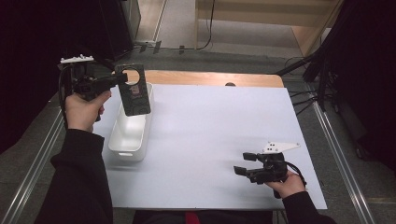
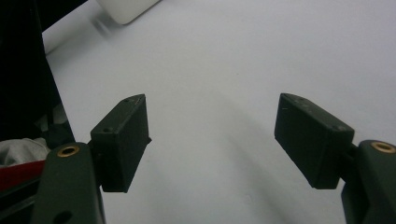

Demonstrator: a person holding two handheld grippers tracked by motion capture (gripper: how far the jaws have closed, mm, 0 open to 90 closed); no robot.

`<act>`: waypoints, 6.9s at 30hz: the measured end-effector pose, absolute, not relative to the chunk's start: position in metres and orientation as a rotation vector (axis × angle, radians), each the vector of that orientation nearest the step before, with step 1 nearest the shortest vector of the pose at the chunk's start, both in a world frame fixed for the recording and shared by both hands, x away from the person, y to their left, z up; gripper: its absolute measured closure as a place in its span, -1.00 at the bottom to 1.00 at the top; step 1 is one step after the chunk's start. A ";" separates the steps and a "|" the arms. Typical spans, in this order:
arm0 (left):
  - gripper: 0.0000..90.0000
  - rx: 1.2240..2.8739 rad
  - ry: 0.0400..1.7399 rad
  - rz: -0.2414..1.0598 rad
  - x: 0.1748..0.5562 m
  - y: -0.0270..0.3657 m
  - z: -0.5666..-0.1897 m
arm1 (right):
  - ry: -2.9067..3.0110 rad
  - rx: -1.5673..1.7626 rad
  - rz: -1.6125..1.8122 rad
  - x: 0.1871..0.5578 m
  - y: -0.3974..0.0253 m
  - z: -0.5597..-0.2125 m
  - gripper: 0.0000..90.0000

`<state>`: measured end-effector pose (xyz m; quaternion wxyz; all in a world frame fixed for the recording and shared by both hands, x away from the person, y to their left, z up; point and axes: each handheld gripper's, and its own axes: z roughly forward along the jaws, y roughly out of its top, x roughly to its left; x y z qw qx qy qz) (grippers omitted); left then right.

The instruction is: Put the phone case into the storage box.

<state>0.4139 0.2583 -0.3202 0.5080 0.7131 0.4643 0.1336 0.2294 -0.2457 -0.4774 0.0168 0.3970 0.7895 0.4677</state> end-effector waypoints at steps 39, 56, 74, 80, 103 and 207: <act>0.63 1.752 1.142 0.424 0.454 0.263 -0.314 | 2.447 1.237 1.463 0.228 -0.246 -0.477 -0.43; 0.63 1.759 1.149 0.446 0.474 0.260 -0.325 | 2.444 1.244 1.459 0.226 -0.248 -0.479 -0.43; 0.63 1.778 1.157 0.460 0.492 0.257 -0.341 | 2.433 1.254 1.443 0.224 -0.251 -0.480 -0.43; 0.63 1.782 1.151 0.437 0.495 0.254 -0.345 | 2.430 1.261 1.440 0.223 -0.252 -0.480 -0.44; 0.63 1.809 1.153 0.460 0.505 0.251 -0.360 | 2.424 1.267 1.450 0.221 -0.253 -0.480 -0.44; -0.14 1.833 1.144 0.385 0.517 0.262 -0.408 | 2.425 1.264 1.454 0.223 -0.252 -0.482 -0.44</act>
